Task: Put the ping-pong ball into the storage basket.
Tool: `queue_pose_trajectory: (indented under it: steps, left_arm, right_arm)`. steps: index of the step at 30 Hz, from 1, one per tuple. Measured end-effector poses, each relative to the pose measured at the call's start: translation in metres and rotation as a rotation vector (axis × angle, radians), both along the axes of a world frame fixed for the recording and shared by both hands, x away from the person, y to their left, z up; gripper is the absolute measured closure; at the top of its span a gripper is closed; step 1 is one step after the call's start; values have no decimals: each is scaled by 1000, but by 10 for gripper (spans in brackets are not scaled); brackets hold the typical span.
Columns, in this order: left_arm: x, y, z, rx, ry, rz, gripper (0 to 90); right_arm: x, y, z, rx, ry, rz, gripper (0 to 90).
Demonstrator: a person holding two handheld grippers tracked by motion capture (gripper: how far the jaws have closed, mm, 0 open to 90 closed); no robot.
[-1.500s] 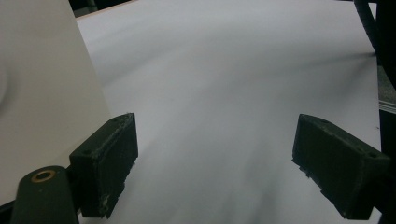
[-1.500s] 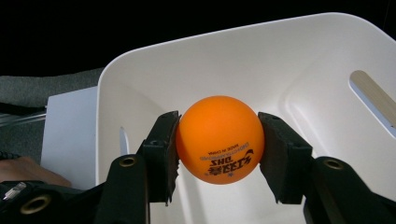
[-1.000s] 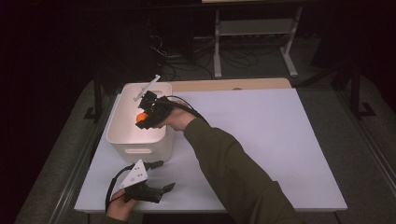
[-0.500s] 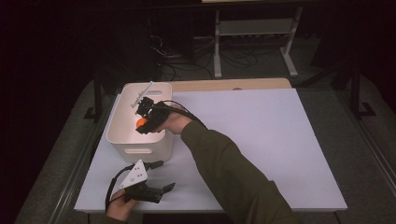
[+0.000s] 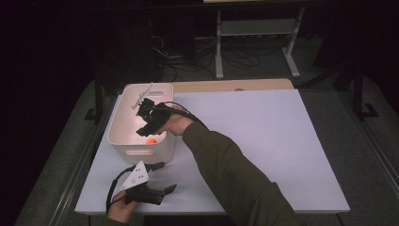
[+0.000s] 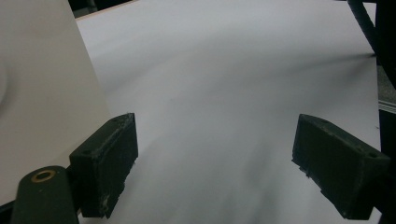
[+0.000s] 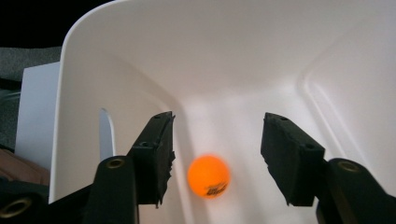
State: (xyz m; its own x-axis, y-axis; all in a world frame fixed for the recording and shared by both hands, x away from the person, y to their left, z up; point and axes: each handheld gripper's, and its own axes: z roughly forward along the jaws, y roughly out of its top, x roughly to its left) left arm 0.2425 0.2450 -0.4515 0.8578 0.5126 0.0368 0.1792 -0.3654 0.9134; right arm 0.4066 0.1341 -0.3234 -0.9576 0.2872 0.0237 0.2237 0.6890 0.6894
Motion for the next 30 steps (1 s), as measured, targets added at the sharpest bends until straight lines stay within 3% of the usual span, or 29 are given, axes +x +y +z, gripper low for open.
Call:
queue_pose_trajectory:
  steps: [21,30]
  left_arm:
    - [0,-1,0,4,2,3,141]
    - [1,0,0,5,7,4,141]
  right_arm:
    - [0,-42,31,79,1,-51,386]
    - [-1,-65,36,94,-12,-76,376]
